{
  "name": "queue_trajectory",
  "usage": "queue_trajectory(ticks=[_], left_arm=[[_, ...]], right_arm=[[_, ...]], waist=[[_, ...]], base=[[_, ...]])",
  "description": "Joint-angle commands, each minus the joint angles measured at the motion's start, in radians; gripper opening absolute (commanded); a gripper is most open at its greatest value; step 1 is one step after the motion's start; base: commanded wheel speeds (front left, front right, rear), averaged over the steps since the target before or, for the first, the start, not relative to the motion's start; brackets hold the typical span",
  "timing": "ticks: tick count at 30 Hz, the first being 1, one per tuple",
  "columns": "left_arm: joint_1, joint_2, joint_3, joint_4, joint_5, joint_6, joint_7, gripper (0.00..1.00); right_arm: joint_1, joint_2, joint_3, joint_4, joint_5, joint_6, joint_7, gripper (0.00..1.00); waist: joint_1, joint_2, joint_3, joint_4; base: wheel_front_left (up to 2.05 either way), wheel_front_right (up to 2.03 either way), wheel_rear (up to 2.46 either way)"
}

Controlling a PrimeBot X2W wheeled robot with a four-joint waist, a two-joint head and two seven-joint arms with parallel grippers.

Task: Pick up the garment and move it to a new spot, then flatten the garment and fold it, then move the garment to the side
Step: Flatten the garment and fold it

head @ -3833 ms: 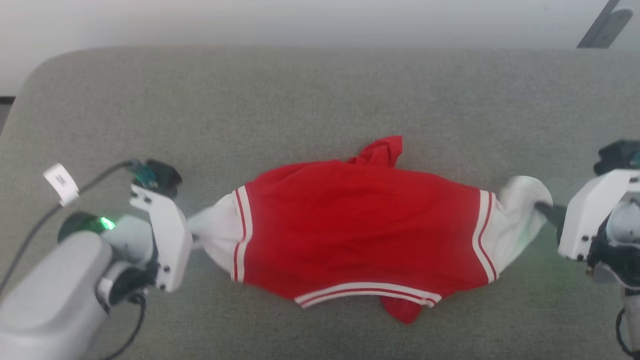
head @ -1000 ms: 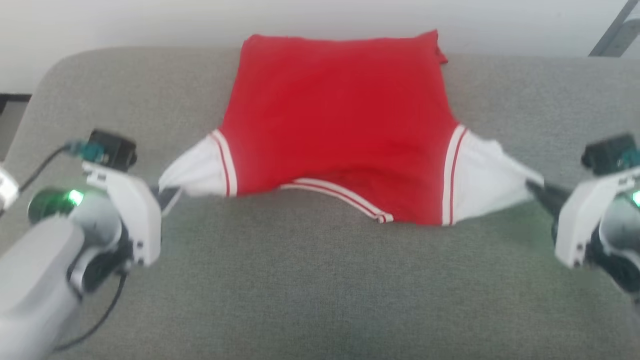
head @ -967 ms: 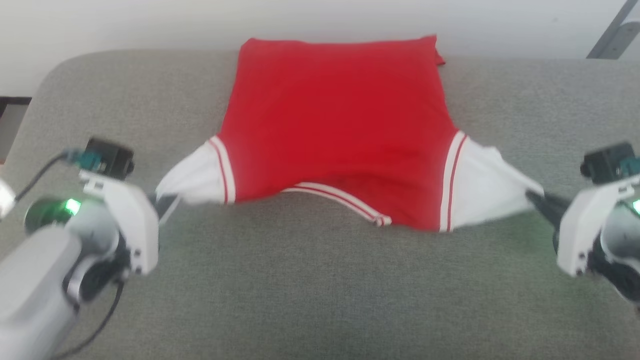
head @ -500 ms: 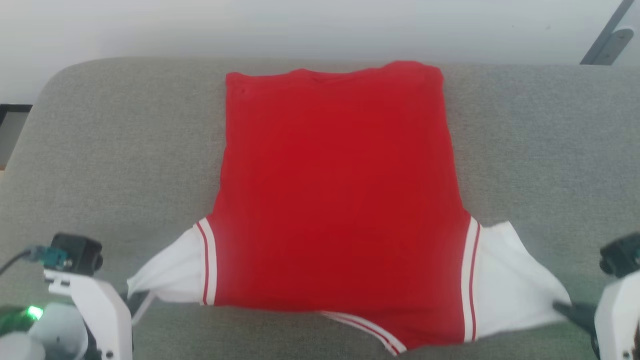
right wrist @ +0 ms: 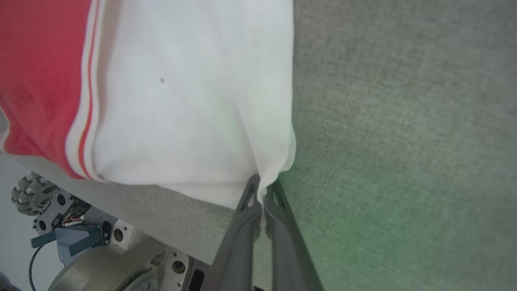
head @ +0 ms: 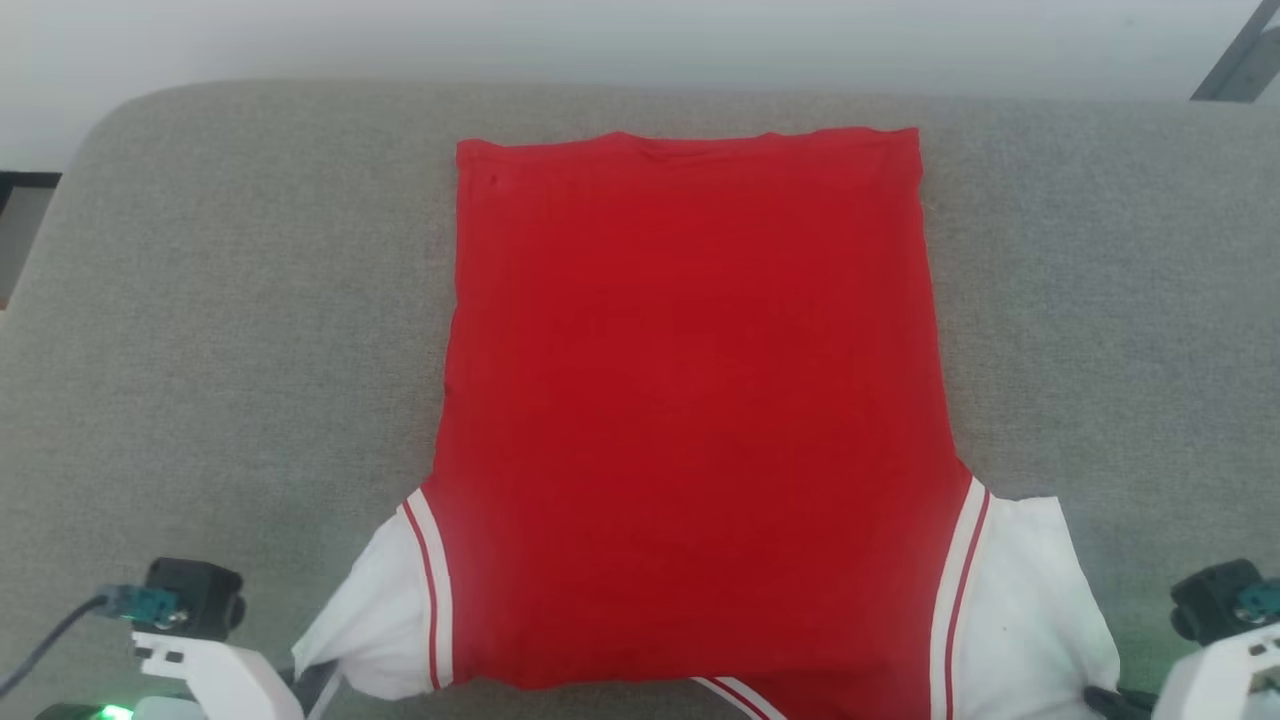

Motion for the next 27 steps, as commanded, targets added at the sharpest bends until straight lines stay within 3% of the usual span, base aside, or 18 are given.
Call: queue_trajectory(ticks=[1,2,3,4,9,14,19,22,27], left_arm=[[-0.021,-0.019,-0.007,0.018,0.02,-0.015,-0.018,0.0],[-0.021,-0.019,-0.007,0.018,0.02,-0.015,-0.018,0.0],[-0.031,-0.03,-0.011,0.028,0.033,-0.023,-0.024,0.0],[-0.038,-0.041,-0.014,0.037,0.043,-0.029,-0.033,0.0],[-0.067,-0.08,-0.026,0.067,0.067,-0.057,-0.056,0.0],[-0.08,-0.103,-0.034,0.083,0.086,-0.071,-0.071,0.0],[-0.11,-0.129,-0.042,0.093,0.106,-0.084,-0.075,0.0],[-0.14,-0.149,-0.053,0.101,0.116,-0.099,-0.065,0.0],[-0.204,-0.19,-0.07,0.118,0.14,-0.128,-0.051,0.0]], right_arm=[[-0.027,0.033,0.005,0.039,-0.038,-0.002,-0.014,0.46],[-0.027,0.033,0.005,0.039,-0.038,-0.002,-0.014,0.46],[-0.038,0.049,0.003,0.058,-0.061,-0.002,-0.024,0.81],[-0.049,0.06,0.002,0.072,-0.075,-0.002,-0.029,1.0],[-0.067,0.06,-0.018,0.056,-0.094,-0.003,-0.025,1.0],[-0.076,0.047,-0.106,-0.095,-0.075,-0.002,0.004,1.0],[-0.188,0.079,-0.198,-0.207,-0.128,-0.001,0.002,1.0],[-0.316,0.102,-0.188,-0.187,-0.175,-0.001,-0.02,1.0],[-0.567,0.139,-0.137,-0.024,-0.241,-0.001,-0.083,1.0]], waist=[[0.0,0.0,0.01,0.004],[0.0,0.0,0.01,0.004],[0.0,0.0,0.014,0.006],[0.0,0.0,0.017,0.007],[0.0,0.0,0.025,0.011],[0.0,0.0,0.03,0.013],[0.0,0.0,0.051,0.027],[0.0,0.0,0.072,0.046],[0.0,0.0,0.113,0.093]], base=[[0.0,0.0,0.0],[0.0,0.0,0.0],[0.0,0.0,0.0],[0.0,0.0,0.0],[0.0,0.0,0.0],[0.0,0.0,0.0],[0.0,0.0,0.0],[0.0,0.0,0.0],[0.0,0.0,0.0]])
